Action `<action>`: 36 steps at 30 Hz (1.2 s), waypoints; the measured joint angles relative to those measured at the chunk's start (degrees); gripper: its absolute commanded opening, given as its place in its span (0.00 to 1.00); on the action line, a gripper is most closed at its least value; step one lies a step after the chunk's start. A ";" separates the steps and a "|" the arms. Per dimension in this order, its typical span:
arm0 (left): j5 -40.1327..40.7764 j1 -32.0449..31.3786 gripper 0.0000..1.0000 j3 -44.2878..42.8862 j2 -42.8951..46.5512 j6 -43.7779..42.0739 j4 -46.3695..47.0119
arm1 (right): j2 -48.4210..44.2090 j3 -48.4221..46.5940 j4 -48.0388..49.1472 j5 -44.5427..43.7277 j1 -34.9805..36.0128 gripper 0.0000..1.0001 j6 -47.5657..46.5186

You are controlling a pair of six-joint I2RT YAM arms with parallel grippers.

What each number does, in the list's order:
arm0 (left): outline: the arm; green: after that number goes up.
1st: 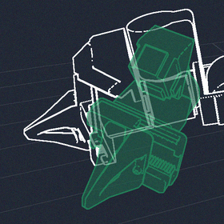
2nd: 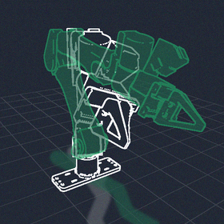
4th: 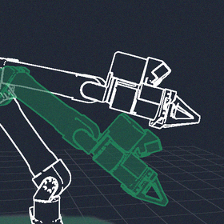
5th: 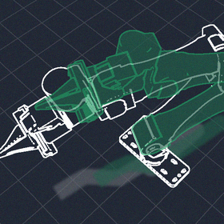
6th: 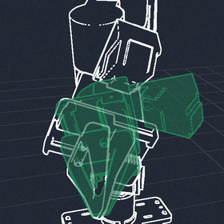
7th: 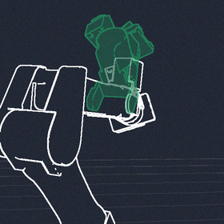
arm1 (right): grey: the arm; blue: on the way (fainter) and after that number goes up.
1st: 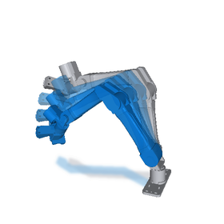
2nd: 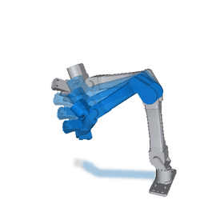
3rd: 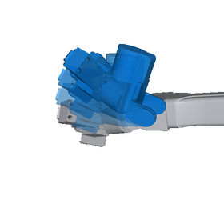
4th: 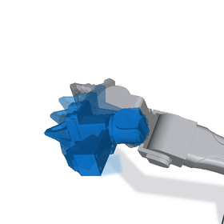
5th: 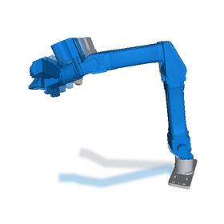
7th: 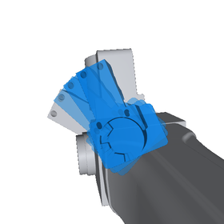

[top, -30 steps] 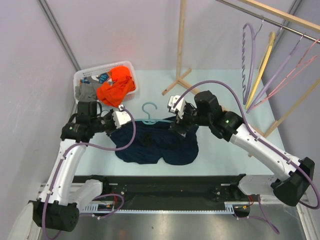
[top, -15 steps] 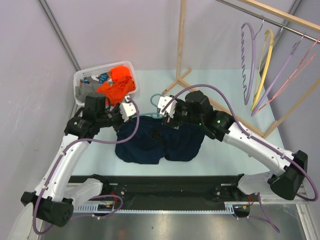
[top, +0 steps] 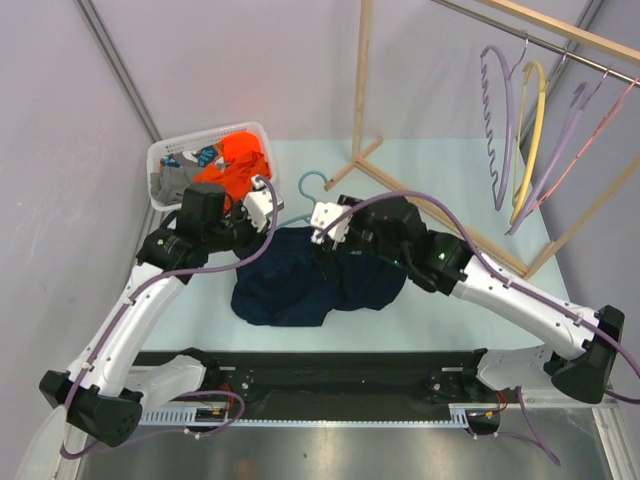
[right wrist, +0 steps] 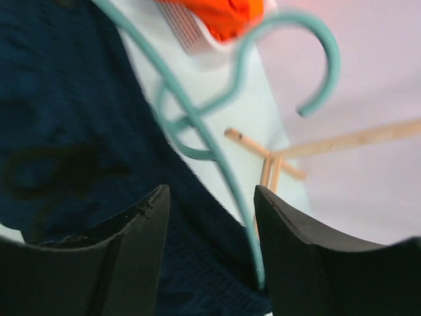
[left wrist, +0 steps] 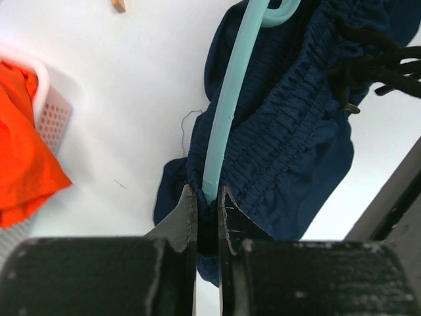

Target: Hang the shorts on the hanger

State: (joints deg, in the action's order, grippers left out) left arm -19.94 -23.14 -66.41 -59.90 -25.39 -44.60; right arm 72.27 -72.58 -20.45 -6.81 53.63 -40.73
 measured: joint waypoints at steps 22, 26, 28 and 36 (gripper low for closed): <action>2.80 -1.75 0.01 -8.20 -1.70 14.93 -7.23 | 10.10 2.27 22.84 -13.81 16.83 0.53 -32.48; 2.62 -2.43 0.00 -8.20 -0.85 14.93 -7.65 | 11.87 2.43 24.74 -14.16 16.90 0.54 -35.78; 2.62 -2.78 0.00 -8.20 -0.83 14.95 -8.07 | 12.85 2.43 25.68 -14.60 16.92 0.52 -37.29; 1.66 -3.08 0.01 -8.20 -0.79 14.93 -8.92 | 15.28 2.47 27.76 -15.67 16.92 0.27 -40.41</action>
State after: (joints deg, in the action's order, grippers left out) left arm -18.28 -26.22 -74.61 -60.69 -10.46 -53.52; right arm 87.55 -70.11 7.31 -22.48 70.54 -81.14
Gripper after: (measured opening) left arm 0.104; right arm 0.379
